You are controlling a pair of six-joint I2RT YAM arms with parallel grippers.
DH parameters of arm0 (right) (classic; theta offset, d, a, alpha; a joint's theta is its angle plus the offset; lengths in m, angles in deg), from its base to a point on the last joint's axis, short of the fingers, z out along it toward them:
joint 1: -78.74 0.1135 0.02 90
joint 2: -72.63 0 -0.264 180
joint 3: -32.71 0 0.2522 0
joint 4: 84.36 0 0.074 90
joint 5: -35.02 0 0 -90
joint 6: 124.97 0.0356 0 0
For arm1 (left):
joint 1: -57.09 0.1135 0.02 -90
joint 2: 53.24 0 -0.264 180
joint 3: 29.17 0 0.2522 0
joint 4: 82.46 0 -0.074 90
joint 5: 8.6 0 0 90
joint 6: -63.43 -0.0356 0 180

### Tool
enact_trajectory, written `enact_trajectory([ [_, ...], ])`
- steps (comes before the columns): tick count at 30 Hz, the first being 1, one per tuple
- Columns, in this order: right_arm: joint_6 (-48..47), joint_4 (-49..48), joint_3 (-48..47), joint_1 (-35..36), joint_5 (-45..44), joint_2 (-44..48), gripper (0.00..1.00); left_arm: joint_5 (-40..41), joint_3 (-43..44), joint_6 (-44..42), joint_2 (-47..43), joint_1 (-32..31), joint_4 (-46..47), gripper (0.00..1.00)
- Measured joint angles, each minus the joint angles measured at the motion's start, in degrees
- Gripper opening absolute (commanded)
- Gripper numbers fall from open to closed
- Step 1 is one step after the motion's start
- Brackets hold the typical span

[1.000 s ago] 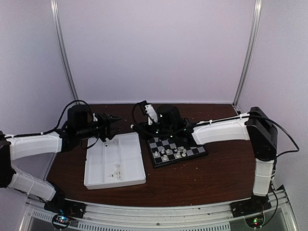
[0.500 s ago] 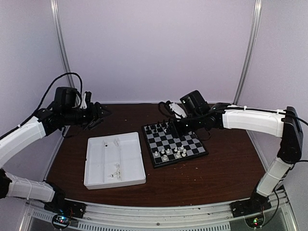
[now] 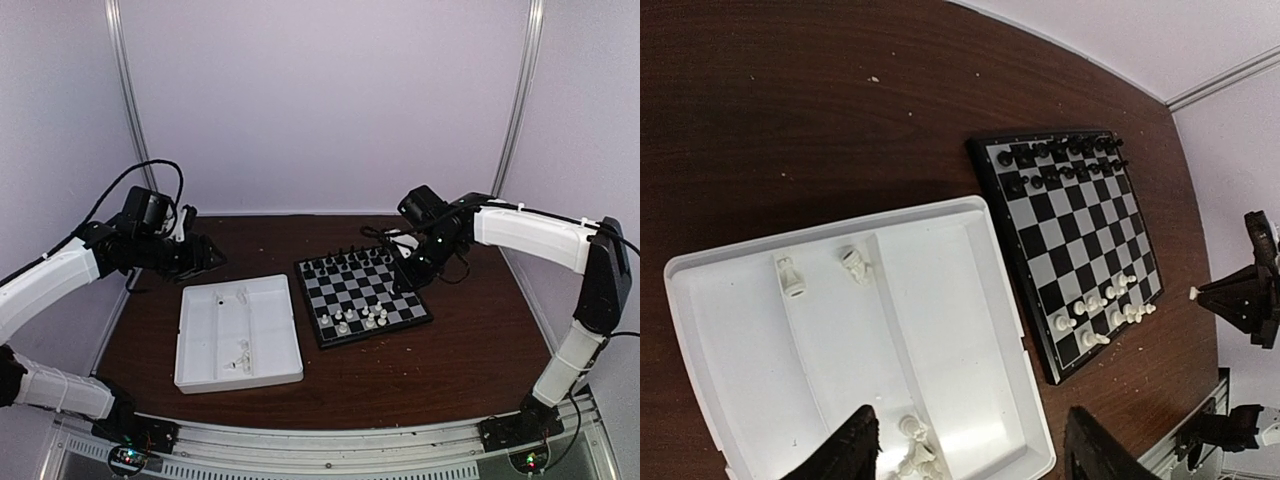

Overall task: Set up the chess pieces on the board
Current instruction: Place the chess piece on the chessboard.

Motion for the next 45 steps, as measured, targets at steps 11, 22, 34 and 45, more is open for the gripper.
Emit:
enact_trajectory([
  [11,-1.64,6.32,-4.28,1.18,0.24,-3.23,0.08,1.03,0.00,-2.45,0.44,0.00,-1.57,0.64],
  [22,-1.18,9.01,-11.43,8.37,-1.07,-9.16,0.06,2.32,0.00,-3.89,0.52,0.00,-1.75,0.64],
  [34,-0.28,11.32,-17.44,13.55,-4.37,-18.56,0.06,2.71,0.00,-4.50,0.70,0.00,-1.81,0.64],
  [45,-0.31,11.34,-17.57,13.88,-6.73,-21.09,0.05,2.71,0.02,-4.59,0.70,0.00,-1.81,0.64],
])
